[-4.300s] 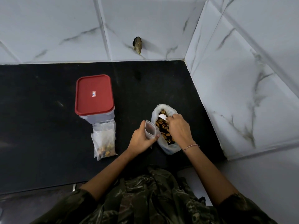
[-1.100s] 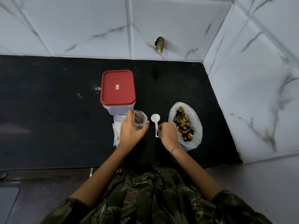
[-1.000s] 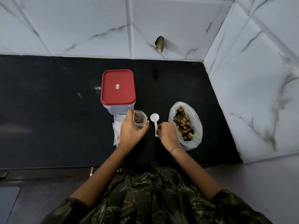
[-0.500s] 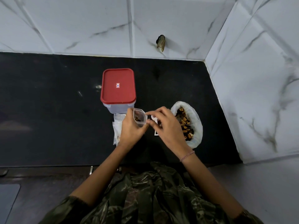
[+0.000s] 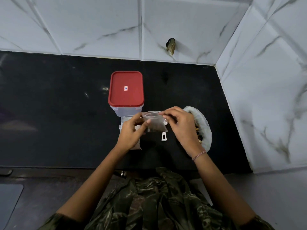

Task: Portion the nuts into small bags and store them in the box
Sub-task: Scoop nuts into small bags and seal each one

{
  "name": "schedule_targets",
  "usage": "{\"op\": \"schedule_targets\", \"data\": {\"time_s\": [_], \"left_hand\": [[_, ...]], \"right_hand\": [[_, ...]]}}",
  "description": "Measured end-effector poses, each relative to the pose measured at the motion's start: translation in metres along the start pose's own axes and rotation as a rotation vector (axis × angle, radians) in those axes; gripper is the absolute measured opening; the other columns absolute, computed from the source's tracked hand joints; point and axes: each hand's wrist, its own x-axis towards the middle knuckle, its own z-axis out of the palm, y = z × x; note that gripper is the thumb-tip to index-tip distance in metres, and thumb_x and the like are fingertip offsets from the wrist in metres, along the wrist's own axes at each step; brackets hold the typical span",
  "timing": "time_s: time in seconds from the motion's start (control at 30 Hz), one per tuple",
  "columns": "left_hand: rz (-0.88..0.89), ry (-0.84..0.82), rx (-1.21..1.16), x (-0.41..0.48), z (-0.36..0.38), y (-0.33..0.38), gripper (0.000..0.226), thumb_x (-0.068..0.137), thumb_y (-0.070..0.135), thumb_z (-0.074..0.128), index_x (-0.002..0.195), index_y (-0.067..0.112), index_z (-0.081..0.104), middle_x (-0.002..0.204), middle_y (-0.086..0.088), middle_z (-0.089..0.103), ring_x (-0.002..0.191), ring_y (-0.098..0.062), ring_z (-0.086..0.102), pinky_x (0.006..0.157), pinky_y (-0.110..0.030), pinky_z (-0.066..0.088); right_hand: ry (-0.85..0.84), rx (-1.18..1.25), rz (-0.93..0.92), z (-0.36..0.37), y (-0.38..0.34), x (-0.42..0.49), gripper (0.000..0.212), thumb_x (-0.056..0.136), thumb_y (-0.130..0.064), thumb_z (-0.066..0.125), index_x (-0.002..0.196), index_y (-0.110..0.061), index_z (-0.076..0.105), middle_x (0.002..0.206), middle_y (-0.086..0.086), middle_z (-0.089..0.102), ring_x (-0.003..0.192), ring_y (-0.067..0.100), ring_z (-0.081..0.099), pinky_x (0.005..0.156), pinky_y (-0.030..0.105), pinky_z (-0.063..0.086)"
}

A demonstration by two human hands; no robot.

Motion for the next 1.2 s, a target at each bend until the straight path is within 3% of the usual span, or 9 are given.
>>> {"op": "schedule_targets", "data": {"time_s": [0.07, 0.17, 0.3, 0.4, 0.53, 0.8, 1.03, 1.2], "left_hand": [[0.011, 0.025, -0.009, -0.001, -0.003, 0.002, 0.013, 0.096, 0.02, 0.055, 0.103, 0.018, 0.066, 0.095, -0.001, 0.07, 0.09, -0.015, 0.068, 0.066, -0.046, 0.06], [0.061, 0.091, 0.016, 0.0, -0.004, 0.005, 0.01, 0.094, 0.031, 0.059, 0.096, 0.029, 0.068, 0.086, -0.004, 0.07, 0.082, -0.021, 0.068, 0.064, -0.047, 0.059], [0.126, 0.153, 0.177, -0.001, -0.006, 0.006, 0.018, 0.092, 0.039, 0.054, 0.09, 0.028, 0.068, 0.076, 0.007, 0.068, 0.071, -0.012, 0.064, 0.056, -0.032, 0.053], [0.153, 0.192, 0.232, -0.003, -0.01, 0.007, 0.027, 0.09, 0.044, 0.051, 0.09, 0.024, 0.071, 0.075, 0.01, 0.066, 0.069, -0.01, 0.061, 0.055, -0.033, 0.049], [0.203, 0.196, 0.263, -0.004, -0.011, 0.01, 0.023, 0.09, 0.042, 0.053, 0.093, 0.028, 0.071, 0.078, 0.008, 0.068, 0.069, -0.01, 0.059, 0.055, -0.033, 0.048], [0.176, 0.218, 0.143, -0.009, -0.016, 0.017, 0.016, 0.084, 0.036, 0.064, 0.088, 0.02, 0.066, 0.084, 0.011, 0.067, 0.077, -0.013, 0.063, 0.064, -0.023, 0.049], [0.157, 0.219, 0.086, -0.012, -0.02, 0.013, 0.013, 0.085, 0.033, 0.06, 0.089, 0.022, 0.065, 0.088, 0.011, 0.067, 0.086, -0.016, 0.063, 0.073, -0.042, 0.05], [0.13, 0.197, 0.015, -0.015, -0.023, 0.012, 0.02, 0.084, 0.036, 0.059, 0.088, 0.017, 0.065, 0.086, 0.008, 0.066, 0.084, -0.015, 0.063, 0.075, -0.043, 0.049]], "right_hand": [[0.009, 0.03, 0.009, -0.002, 0.0, 0.001, 0.016, 0.085, -0.004, 0.064, 0.096, -0.012, 0.073, 0.092, -0.007, 0.066, 0.083, -0.004, 0.06, 0.074, 0.007, 0.046], [0.03, 0.11, 0.059, -0.002, 0.0, 0.002, 0.019, 0.085, -0.007, 0.066, 0.099, -0.018, 0.071, 0.094, -0.006, 0.069, 0.09, 0.002, 0.063, 0.079, 0.013, 0.049], [0.013, 0.086, 0.083, -0.005, 0.003, 0.002, 0.031, 0.083, -0.011, 0.069, 0.11, -0.026, 0.066, 0.089, -0.007, 0.064, 0.088, 0.004, 0.062, 0.082, 0.014, 0.048], [-0.12, 0.0, 0.003, -0.004, 0.002, 0.005, 0.038, 0.082, -0.022, 0.07, 0.12, -0.024, 0.063, 0.096, -0.01, 0.057, 0.097, 0.007, 0.052, 0.084, 0.019, 0.047], [-0.179, -0.123, -0.043, 0.009, -0.005, 0.008, 0.024, 0.08, -0.033, 0.071, 0.101, -0.02, 0.07, 0.097, -0.011, 0.049, 0.098, 0.005, 0.043, 0.078, 0.012, 0.038], [-0.106, 0.011, 0.006, 0.024, -0.014, 0.003, 0.009, 0.08, -0.021, 0.071, 0.087, -0.016, 0.067, 0.089, -0.012, 0.051, 0.091, 0.003, 0.045, 0.076, 0.005, 0.037], [-0.127, 0.044, 0.032, 0.034, -0.018, -0.001, 0.012, 0.084, -0.025, 0.067, 0.093, -0.017, 0.066, 0.093, -0.013, 0.05, 0.092, 0.001, 0.046, 0.077, 0.004, 0.036], [-0.13, 0.162, 0.116, 0.035, -0.015, -0.007, 0.011, 0.085, -0.023, 0.067, 0.094, -0.017, 0.065, 0.091, -0.015, 0.054, 0.088, -0.001, 0.055, 0.074, 0.009, 0.042]]}}
